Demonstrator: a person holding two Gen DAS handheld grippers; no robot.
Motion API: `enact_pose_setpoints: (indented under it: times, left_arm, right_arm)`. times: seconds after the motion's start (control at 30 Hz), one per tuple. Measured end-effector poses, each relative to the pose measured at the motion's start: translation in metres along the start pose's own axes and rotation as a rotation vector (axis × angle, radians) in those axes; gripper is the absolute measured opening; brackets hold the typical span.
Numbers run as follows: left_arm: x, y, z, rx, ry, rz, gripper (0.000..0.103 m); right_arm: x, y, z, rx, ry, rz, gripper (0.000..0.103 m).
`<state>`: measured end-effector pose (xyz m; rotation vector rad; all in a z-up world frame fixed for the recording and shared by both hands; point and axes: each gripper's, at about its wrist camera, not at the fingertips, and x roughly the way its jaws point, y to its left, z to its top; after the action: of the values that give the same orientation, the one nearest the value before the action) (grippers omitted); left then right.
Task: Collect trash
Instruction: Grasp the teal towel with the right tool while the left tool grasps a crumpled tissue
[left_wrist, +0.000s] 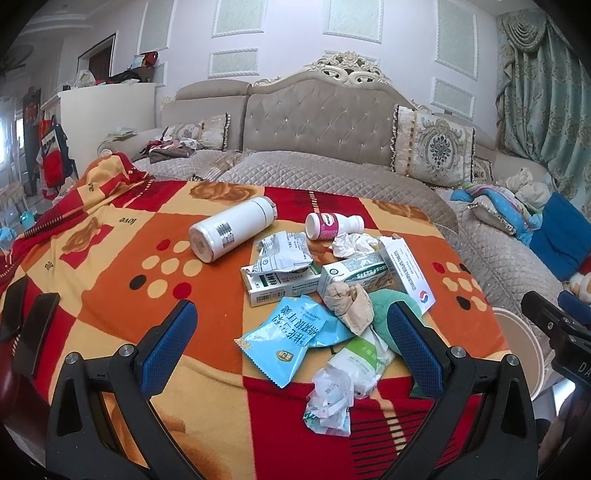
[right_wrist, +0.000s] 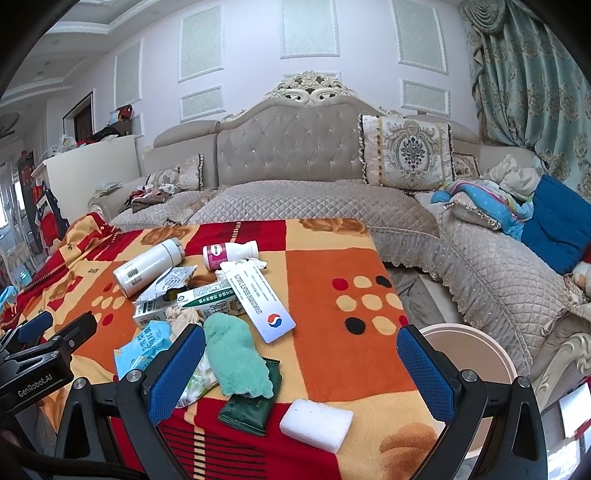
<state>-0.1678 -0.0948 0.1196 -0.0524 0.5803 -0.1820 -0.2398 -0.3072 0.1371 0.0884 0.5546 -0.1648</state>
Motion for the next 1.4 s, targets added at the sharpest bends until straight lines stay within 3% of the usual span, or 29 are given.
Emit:
enact_pose_setpoints:
  times: [0.37,0.53,0.8,0.93,1.2,1.27,1.33,1.4]
  left_arm:
    - [0.004,0.005,-0.002,-0.001,0.019,0.000,0.102]
    - [0.010,0.020,-0.005,-0.002,0.078,-0.042,0.102]
    - [0.020,0.019,-0.028,0.097,0.237,-0.163,0.102]
    - [0.027,0.009,-0.036,0.108,0.262,-0.198,0.102]
    - [0.050,-0.008,-0.052,0.156,0.339,-0.223,0.081]
    - [0.058,-0.010,-0.054,0.158,0.361,-0.226,0.065]
    - [0.066,-0.012,-0.057,0.161,0.385,-0.234,0.054]
    - [0.072,-0.013,-0.061,0.159,0.412,-0.249,0.036]
  right_arm:
    - [0.008,0.000,-0.002,-0.003,0.036,-0.002,0.103]
    - [0.021,-0.001,-0.007,-0.020,0.110,0.020,0.103]
    - [0.059,-0.003,-0.018,0.015,0.215,0.154,0.103]
    - [0.085,0.004,-0.019,0.031,0.268,0.239,0.103]
    - [0.137,0.034,-0.013,0.001,0.372,0.355,0.089]
    - [0.150,0.042,-0.014,-0.014,0.407,0.375,0.085]
    - [0.159,0.047,-0.017,-0.027,0.428,0.367,0.076]
    - [0.166,0.050,-0.021,-0.026,0.453,0.377,0.050]
